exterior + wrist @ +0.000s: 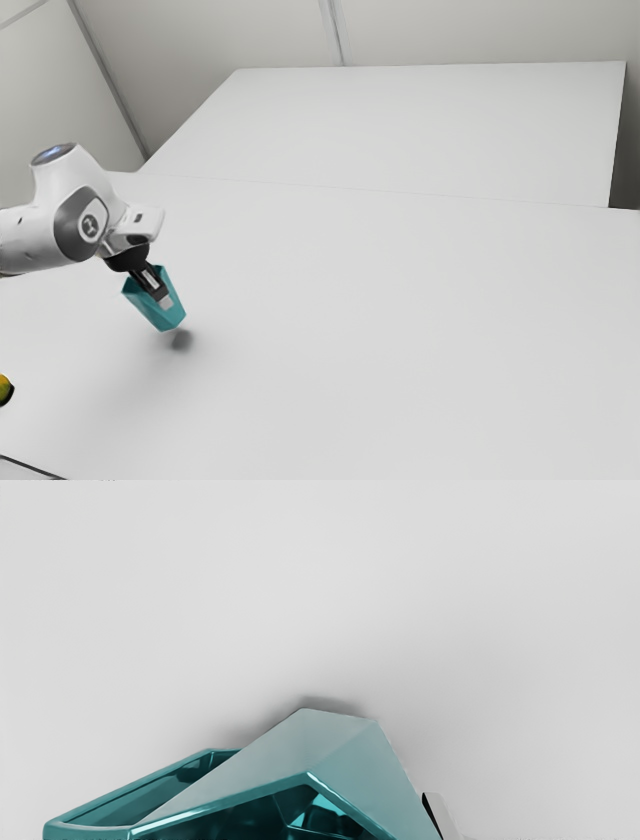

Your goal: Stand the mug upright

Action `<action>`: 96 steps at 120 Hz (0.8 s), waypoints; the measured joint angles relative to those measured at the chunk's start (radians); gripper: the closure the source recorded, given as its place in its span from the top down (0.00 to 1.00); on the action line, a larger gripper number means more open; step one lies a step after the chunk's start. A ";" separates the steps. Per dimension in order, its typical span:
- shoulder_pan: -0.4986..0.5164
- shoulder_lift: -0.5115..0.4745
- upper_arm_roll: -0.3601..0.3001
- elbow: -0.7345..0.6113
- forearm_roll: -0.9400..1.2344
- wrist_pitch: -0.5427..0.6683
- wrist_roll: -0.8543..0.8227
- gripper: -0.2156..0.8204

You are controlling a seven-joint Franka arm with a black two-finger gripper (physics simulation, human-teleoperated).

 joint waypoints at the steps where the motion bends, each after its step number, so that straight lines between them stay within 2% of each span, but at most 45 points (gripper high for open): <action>1: -0.002 0.000 0.000 0.000 0.009 0.001 -0.007 0.03; 38: -0.090 0.030 -0.002 0.002 0.239 0.021 -0.279 0.03; 96: -0.210 0.147 -0.002 0.073 0.216 0.069 -0.584 0.03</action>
